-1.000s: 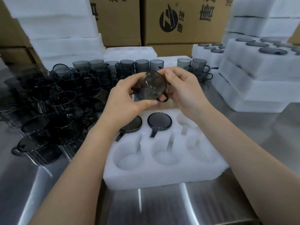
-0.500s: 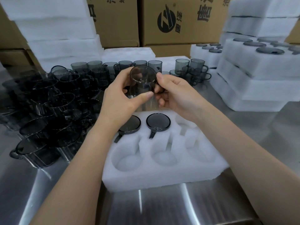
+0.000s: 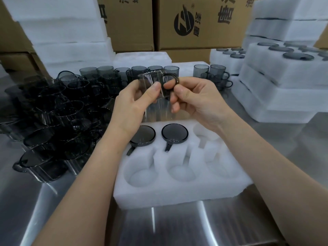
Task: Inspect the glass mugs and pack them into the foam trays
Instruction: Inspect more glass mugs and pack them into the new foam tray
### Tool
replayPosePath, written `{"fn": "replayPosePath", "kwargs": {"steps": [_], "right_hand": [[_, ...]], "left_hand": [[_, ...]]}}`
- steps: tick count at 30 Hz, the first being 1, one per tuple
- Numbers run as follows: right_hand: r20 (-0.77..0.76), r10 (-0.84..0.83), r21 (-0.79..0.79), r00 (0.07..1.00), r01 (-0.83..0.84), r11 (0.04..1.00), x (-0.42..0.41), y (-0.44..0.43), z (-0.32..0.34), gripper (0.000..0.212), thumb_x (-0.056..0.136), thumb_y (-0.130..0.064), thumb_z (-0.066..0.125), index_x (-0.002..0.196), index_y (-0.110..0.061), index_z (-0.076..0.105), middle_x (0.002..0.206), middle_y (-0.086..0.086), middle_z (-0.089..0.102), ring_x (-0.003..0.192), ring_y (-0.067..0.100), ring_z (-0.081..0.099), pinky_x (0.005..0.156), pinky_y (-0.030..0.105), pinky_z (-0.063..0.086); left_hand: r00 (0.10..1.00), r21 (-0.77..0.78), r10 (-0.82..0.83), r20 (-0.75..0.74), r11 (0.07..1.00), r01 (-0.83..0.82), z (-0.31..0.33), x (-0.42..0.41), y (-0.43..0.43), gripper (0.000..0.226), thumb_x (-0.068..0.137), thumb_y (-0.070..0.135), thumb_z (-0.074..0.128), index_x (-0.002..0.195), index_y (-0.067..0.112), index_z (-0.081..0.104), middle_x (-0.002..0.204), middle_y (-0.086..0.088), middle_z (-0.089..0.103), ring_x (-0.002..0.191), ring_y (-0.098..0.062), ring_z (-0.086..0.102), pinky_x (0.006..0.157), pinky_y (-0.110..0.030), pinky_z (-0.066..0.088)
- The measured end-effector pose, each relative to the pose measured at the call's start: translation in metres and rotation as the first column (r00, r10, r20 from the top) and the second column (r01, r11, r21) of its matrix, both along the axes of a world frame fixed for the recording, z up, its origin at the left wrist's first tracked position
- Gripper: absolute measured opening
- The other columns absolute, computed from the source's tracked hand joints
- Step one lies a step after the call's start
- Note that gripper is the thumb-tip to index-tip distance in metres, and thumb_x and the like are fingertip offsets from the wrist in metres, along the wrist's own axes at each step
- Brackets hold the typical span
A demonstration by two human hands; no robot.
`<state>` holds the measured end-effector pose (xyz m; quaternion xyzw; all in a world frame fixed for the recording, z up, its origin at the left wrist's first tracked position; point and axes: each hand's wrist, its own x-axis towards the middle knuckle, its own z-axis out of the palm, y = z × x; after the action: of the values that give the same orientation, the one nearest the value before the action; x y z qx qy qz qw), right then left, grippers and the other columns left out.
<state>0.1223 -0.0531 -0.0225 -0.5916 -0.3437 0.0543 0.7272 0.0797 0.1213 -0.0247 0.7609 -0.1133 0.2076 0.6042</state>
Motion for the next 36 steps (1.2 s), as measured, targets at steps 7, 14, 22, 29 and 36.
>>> {"fn": "replayPosePath", "kwargs": {"steps": [7, 14, 22, 29, 36], "right_hand": [[-0.04, -0.089, -0.013, 0.995, 0.088, 0.996, 0.0, 0.003, 0.002, 0.036, 0.095, -0.032, 0.048, 0.066, -0.019, 0.066, 0.056, -0.002, 0.053, 0.048, 0.014, 0.049, 0.056, 0.026, 0.046], [-0.104, -0.214, -0.169, 0.971, 0.195, 0.966, -0.001, 0.006, 0.002, 0.055, 0.091, -0.055, 0.046, 0.048, -0.022, 0.052, 0.052, 0.0, 0.051, 0.051, 0.018, 0.05, 0.062, 0.027, 0.048], [-0.202, -0.267, -0.132, 0.942, 0.244, 0.961, 0.0, 0.006, 0.0, 0.053, 0.097, -0.049, 0.051, 0.052, -0.021, 0.056, 0.058, 0.002, 0.055, 0.05, 0.018, 0.056, 0.057, 0.03, 0.051], [-0.202, -0.335, -0.176, 0.92, 0.302, 0.937, -0.003, 0.005, 0.003, 0.056, 0.097, -0.049, 0.051, 0.049, -0.02, 0.052, 0.055, 0.004, 0.054, 0.045, 0.02, 0.056, 0.053, 0.026, 0.052], [-0.19, -0.341, -0.165, 0.921, 0.312, 0.936, -0.004, 0.005, 0.004, 0.054, 0.096, -0.05, 0.053, 0.052, -0.018, 0.051, 0.056, 0.006, 0.058, 0.048, 0.021, 0.059, 0.058, 0.033, 0.054]], "left_hand": [[0.999, -0.002, -0.011, 0.052, 1.0, 0.011, -0.002, 0.0, -0.006, 0.044, 0.08, 0.032, 0.068, 0.12, 0.018, 0.058, 0.107, 0.01, 0.07, 0.102, -0.003, 0.066, 0.087, -0.022, 0.051], [0.965, 0.199, 0.151, 0.213, 0.96, -0.194, -0.005, 0.0, -0.007, 0.07, 0.067, 0.031, 0.081, 0.132, 0.027, 0.055, 0.117, 0.017, 0.061, 0.109, 0.001, 0.057, 0.098, -0.026, 0.046], [0.901, 0.278, 0.099, 0.422, 0.932, -0.233, -0.009, 0.001, -0.003, 0.056, 0.085, 0.017, 0.072, 0.138, 0.022, 0.053, 0.133, 0.01, 0.056, 0.125, -0.004, 0.052, 0.107, -0.031, 0.043], [0.875, 0.282, 0.11, 0.471, 0.922, -0.267, -0.014, 0.005, -0.001, 0.036, 0.089, 0.017, 0.067, 0.123, 0.028, 0.066, 0.142, 0.002, 0.053, 0.13, -0.009, 0.052, 0.098, -0.032, 0.05], [0.865, 0.176, 0.1, 0.492, 0.961, -0.212, -0.013, 0.003, -0.005, 0.035, 0.082, 0.007, 0.072, 0.108, 0.03, 0.07, 0.138, -0.007, 0.055, 0.122, -0.019, 0.061, 0.096, -0.044, 0.053]]}}
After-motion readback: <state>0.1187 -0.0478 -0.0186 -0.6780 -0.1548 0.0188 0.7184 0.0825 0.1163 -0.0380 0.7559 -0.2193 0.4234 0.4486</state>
